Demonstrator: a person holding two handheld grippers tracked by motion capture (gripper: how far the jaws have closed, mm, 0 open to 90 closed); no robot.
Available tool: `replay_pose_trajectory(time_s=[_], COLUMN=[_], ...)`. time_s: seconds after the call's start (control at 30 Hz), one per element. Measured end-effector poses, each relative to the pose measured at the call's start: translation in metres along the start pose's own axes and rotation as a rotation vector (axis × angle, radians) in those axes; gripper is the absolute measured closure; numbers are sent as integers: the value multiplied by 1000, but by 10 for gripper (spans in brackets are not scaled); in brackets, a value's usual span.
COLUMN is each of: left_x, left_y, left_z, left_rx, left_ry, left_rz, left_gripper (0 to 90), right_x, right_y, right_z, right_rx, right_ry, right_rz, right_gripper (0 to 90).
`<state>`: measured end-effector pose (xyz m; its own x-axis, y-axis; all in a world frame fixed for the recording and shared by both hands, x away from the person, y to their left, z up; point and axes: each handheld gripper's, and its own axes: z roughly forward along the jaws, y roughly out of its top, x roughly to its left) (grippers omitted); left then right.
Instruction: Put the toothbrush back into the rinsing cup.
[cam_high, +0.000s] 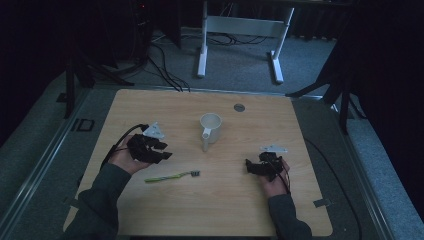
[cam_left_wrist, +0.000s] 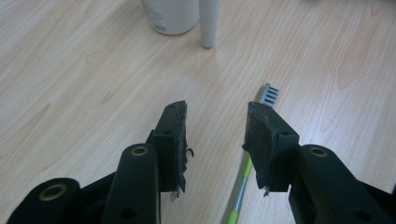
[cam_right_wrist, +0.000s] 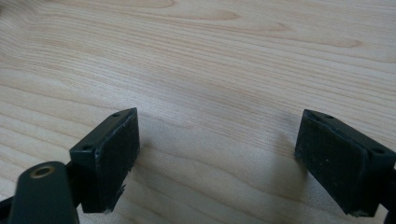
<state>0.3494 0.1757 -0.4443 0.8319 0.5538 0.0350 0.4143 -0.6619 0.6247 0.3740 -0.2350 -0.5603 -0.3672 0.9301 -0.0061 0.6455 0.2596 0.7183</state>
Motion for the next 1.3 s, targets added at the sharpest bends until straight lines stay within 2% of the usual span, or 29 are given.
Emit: replay_pose_trajectory(time_s=[0.77, 1.3], left_x=[-8, -14], left_y=[2, 3], left_z=[17, 28], left_rx=[83, 142], left_ry=[-58, -76], left_rz=[41, 72], left_gripper=[643, 651], right_x=[0, 0], right_y=[0, 0], right_z=[0, 0], right_rx=[0, 0], right_ry=[0, 0], right_rz=[0, 0], right_gripper=[135, 135])
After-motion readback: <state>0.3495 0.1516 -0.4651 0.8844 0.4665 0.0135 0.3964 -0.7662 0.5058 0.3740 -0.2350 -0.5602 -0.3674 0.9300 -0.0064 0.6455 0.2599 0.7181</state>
